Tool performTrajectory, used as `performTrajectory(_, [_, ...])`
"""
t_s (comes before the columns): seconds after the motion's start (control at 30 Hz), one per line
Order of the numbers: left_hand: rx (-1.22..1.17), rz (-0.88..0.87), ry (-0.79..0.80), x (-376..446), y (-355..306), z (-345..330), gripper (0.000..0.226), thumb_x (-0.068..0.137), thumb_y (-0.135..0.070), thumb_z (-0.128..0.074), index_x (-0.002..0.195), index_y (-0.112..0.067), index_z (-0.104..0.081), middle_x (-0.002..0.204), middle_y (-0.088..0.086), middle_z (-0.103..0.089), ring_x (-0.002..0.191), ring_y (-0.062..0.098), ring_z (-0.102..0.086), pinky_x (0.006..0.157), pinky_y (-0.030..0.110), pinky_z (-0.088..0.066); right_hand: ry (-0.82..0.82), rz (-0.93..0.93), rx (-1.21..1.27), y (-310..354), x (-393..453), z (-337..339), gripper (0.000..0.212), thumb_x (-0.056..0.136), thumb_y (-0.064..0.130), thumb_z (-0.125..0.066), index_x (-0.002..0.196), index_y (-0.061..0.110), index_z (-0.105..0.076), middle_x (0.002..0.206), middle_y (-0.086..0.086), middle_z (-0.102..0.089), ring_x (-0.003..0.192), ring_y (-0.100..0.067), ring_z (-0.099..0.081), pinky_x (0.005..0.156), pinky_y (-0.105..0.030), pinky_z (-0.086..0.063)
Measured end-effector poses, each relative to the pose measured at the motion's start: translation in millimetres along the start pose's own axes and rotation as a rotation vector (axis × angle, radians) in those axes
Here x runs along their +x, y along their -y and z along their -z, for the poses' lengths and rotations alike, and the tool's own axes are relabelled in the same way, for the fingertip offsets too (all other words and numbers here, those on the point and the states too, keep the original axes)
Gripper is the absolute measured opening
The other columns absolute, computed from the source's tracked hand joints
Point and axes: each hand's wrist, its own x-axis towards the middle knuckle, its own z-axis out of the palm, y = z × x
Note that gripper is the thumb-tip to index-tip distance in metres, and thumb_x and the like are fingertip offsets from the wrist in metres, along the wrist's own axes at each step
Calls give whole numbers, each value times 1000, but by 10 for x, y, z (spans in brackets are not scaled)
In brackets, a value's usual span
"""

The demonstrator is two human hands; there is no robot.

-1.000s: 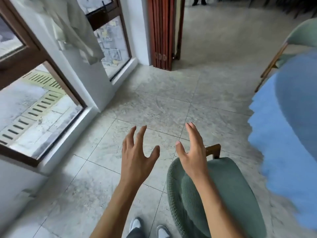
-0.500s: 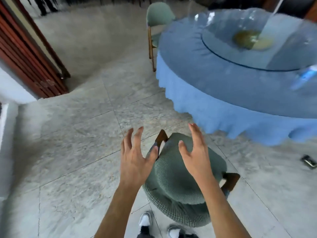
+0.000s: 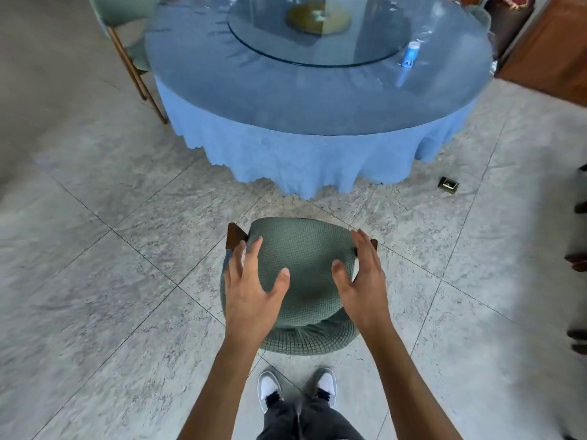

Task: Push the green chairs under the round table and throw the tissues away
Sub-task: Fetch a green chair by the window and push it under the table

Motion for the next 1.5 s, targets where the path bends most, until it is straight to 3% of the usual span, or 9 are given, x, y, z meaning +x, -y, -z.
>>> performTrajectory(0.13, [12, 0, 85, -120, 27, -181, 71, 91, -52, -60, 152, -46, -24, 166, -8, -12, 151, 15, -11, 117, 50, -28, -17, -61, 20, -210, -158, -3, 62, 98, 21, -61, 154, 19, -35, 163, -2, -30, 149, -13, -25, 112, -28, -27])
performTrajectory(0.33, [35, 84, 80, -235, 441, -402, 69, 90, -50, -62, 150, -42, -29, 163, -7, -13, 150, 22, -15, 113, 60, -35, 28, -213, -7, -660, -393, -300, 67, 97, 26, -61, 155, 15, -29, 162, -11, -29, 150, -27, -26, 119, -50, -31])
performTrajectory(0.5, [17, 387, 35, -306, 981, -596, 83, 85, -39, -73, 153, -39, -25, 165, -3, -2, 149, 35, -11, 108, 65, -38, 9, -565, 147, -983, -634, -570, 83, 94, 32, -64, 157, 8, -17, 162, -16, -26, 148, -33, -28, 119, -43, -26])
performTrajectory(0.6, [-9, 584, 60, -341, 1222, -695, 97, 85, -36, -74, 158, -32, -10, 167, 5, 7, 150, 43, -9, 109, 65, -37, -5, -817, 328, -1157, -746, -701, 88, 95, 25, -66, 158, 7, -8, 161, -20, -27, 145, -37, -33, 118, -51, -31])
performTrajectory(0.73, [-185, 763, 84, -379, 1370, -767, 98, 90, -31, -70, 159, -26, 0, 163, 17, -12, 138, 47, -36, 100, 55, -48, -55, -1040, 590, -1321, -905, -878, 69, 97, 21, -63, 150, 17, -19, 141, -13, -47, 120, -34, -53, 99, -56, -50])
performTrajectory(0.87, [-460, 911, 65, -428, 1480, -809, 93, 92, -25, -69, 157, -33, -3, 143, 9, -42, 109, 30, -58, 91, 48, -56, -66, -1119, 704, -1347, -989, -1027, 60, 97, 19, -63, 143, 23, -26, 138, -15, -49, 111, -40, -62, 86, -49, -59])
performTrajectory(1.03, [-671, 976, 81, -388, 1555, -841, 79, 91, -15, -71, 148, -35, -20, 139, 13, -47, 107, 37, -65, 74, 47, -62, -133, -1177, 751, -1351, -903, -1107, 53, 94, 11, -65, 135, 17, -32, 133, -17, -52, 107, -38, -65, 64, -41, -62])
performTrajectory(1.3, [-799, 994, 17, -330, 1607, -884, 84, 88, -1, -72, 148, -32, -22, 148, 9, -37, 124, 40, -52, 72, 56, -61, -162, -1226, 742, -1392, -847, -1149, 48, 94, 7, -64, 131, 14, -33, 132, -16, -52, 113, -38, -61, 77, -54, -60])
performTrajectory(1.5, [-812, 993, 16, -308, 1632, -909, 88, 88, 3, -70, 150, -35, -20, 149, 9, -35, 127, 40, -49, 74, 58, -60, -167, -1229, 756, -1362, -819, -1124, 42, 95, -1, -59, 127, 11, -34, 132, -19, -50, 113, -38, -60, 73, -53, -61])
